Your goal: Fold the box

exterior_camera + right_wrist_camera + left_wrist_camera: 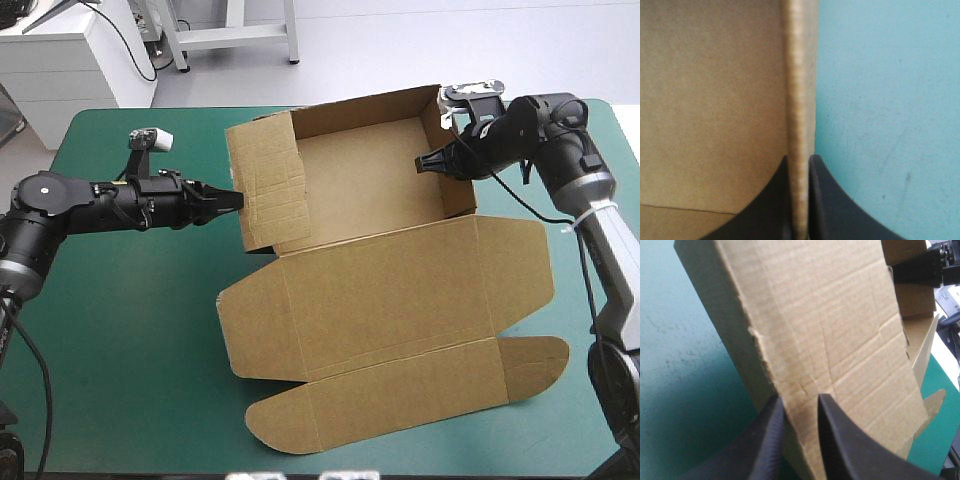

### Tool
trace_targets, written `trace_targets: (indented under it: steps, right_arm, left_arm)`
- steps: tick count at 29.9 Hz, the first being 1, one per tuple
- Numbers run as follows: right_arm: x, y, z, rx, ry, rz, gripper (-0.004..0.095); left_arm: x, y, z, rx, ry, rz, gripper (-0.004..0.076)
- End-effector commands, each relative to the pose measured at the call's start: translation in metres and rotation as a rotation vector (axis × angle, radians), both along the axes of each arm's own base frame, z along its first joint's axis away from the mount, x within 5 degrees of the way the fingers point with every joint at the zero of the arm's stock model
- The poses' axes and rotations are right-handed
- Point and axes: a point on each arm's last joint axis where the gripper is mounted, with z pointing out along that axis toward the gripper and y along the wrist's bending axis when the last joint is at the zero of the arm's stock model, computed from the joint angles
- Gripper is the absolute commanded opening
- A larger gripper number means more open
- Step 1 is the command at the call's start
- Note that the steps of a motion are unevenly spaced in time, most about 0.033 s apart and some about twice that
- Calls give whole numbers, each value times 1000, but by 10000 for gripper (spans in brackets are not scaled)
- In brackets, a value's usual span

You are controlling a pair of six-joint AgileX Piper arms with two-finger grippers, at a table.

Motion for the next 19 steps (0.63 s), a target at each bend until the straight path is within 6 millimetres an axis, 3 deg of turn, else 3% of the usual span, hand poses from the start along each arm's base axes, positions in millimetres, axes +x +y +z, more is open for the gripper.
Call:
trace_targets:
  steps: [1,3,5,13,19]
  right_arm:
    - [-10,-2,29,49,-114,-14,-19]
    - [-10,-2,29,56,-111,-21,-19]
    - [-10,-1,29,71,-108,-21,-19]
    - [-11,4,31,122,-103,-6,-18]
    - [-21,24,40,62,-179,12,-14]
  left_arm:
    - [-9,-4,26,-66,-79,-2,366]
    - [-10,-4,26,-77,-60,3,472]
    - [-9,-4,26,-92,-36,16,526]
    - [-2,0,27,-123,-32,116,529]
    - [-3,-4,31,-200,5,113,529]
